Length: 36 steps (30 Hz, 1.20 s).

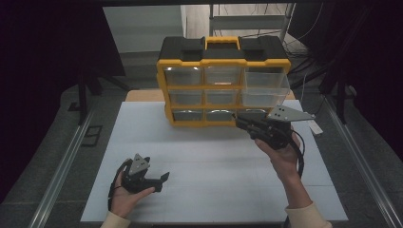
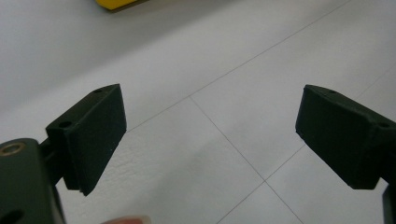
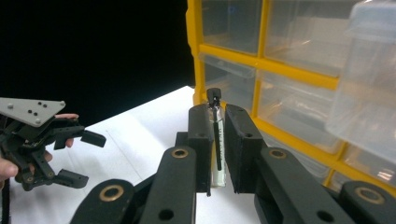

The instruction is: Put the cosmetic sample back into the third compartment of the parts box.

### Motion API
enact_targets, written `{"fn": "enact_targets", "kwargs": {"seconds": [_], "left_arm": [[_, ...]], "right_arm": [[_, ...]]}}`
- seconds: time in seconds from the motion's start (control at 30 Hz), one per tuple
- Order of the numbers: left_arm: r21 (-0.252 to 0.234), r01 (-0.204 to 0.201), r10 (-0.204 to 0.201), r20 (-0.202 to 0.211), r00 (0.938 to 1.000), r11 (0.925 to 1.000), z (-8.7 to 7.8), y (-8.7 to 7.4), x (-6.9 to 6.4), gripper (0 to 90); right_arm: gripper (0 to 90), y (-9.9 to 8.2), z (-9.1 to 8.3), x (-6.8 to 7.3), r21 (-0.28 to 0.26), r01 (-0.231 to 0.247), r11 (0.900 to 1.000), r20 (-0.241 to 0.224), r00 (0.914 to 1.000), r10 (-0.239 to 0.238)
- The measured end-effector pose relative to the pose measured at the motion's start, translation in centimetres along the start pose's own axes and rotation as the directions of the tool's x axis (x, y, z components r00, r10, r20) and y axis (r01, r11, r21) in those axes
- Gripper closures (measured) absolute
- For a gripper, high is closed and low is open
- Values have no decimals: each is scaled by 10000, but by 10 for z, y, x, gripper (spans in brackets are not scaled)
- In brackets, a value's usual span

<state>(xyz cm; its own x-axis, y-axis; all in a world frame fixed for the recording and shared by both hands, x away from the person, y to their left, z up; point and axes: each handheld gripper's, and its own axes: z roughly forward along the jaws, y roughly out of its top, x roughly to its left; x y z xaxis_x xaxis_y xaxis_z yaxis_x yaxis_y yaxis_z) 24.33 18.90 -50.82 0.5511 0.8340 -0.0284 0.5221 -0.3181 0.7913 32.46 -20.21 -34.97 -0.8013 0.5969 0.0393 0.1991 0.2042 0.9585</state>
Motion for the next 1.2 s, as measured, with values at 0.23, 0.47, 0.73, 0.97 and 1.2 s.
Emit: {"fn": "enact_targets", "kwargs": {"seconds": [0.23, 0.47, 0.73, 0.97, 1.2], "left_arm": [[4, 19, -19, 5, 10000, 10000, 0, 0, 0, 92], [61, 11, -11, 2, 10000, 10000, 0, 0, 0, 93], [61, 9, -9, -14, 10000, 10000, 0, 0, -1, 95], [71, -1, 0, 22, 10000, 10000, 2, 1, -2, 95], [99, -43, 42, 51, 10000, 9999, 2, 1, -4, 95]], "right_arm": [[816, 12, -4, -1, -103, 18, 9999, 148, 9999, -16], [816, 24, -3, -3, -127, 84, 9999, 334, 9994, -80], [816, 33, -4, -3, -291, 111, 9995, 548, 9985, -95], [816, 40, -3, -6, -330, 92, 9994, 750, 9972, -67], [816, 46, -8, -10, -376, 11, 9993, 932, 9956, 24]]}}
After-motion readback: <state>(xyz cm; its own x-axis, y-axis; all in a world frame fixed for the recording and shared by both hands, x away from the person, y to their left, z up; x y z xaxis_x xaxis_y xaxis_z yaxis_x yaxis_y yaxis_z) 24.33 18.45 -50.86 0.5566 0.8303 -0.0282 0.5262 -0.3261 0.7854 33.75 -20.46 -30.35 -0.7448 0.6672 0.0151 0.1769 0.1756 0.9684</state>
